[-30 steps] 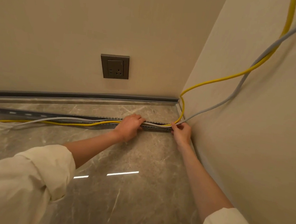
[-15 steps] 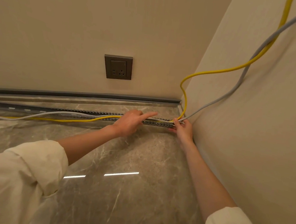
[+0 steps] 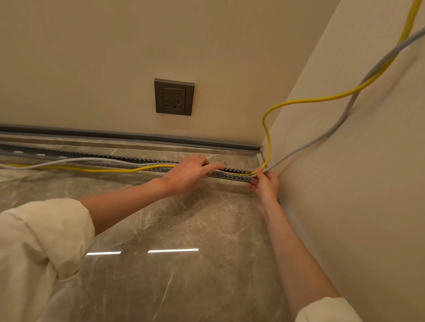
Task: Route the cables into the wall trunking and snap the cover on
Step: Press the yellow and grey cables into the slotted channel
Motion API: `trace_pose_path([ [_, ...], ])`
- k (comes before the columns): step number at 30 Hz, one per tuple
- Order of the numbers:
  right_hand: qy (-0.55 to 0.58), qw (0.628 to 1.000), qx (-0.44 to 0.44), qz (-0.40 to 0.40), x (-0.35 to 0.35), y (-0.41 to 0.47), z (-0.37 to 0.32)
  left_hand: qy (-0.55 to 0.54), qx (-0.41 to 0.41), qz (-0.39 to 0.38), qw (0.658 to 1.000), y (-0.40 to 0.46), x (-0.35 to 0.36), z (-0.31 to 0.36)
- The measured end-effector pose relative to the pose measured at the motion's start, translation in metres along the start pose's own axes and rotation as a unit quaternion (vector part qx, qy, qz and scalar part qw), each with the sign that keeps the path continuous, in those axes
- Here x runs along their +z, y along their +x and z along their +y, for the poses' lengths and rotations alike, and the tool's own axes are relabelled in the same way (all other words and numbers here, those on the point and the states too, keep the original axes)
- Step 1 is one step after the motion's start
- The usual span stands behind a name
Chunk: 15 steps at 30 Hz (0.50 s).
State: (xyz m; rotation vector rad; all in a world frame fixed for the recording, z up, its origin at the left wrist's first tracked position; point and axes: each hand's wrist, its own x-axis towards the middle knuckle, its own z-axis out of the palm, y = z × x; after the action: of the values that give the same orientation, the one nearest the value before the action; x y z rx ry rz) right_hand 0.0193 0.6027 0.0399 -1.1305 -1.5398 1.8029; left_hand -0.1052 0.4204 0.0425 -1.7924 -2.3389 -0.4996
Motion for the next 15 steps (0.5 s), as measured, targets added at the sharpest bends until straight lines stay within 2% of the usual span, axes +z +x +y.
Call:
trace_pose_path([
  [6,0.051,0.997,0.065,-0.001,0.002,-0.009,0.009,-0.064,-0.074,-0.021,0.995,0.002,0.002,0.004],
  [8,-0.024,0.996,0.052,0.065,0.006,-0.01,0.017,-0.081,-0.11,-0.044,0.99,0.006,0.003,0.003],
  [10,-0.138,0.98,0.022,0.141,0.007,-0.014,0.023,-0.099,-0.143,-0.058,0.983,0.007,0.006,0.004],
  [11,-0.173,0.973,0.005,0.152,0.007,-0.017,0.025,-0.106,-0.154,-0.064,0.98,0.007,0.008,0.005],
  [15,-0.253,0.958,-0.099,0.092,0.014,-0.036,0.025,-0.127,-0.182,-0.082,0.972,0.004,0.017,0.006],
])
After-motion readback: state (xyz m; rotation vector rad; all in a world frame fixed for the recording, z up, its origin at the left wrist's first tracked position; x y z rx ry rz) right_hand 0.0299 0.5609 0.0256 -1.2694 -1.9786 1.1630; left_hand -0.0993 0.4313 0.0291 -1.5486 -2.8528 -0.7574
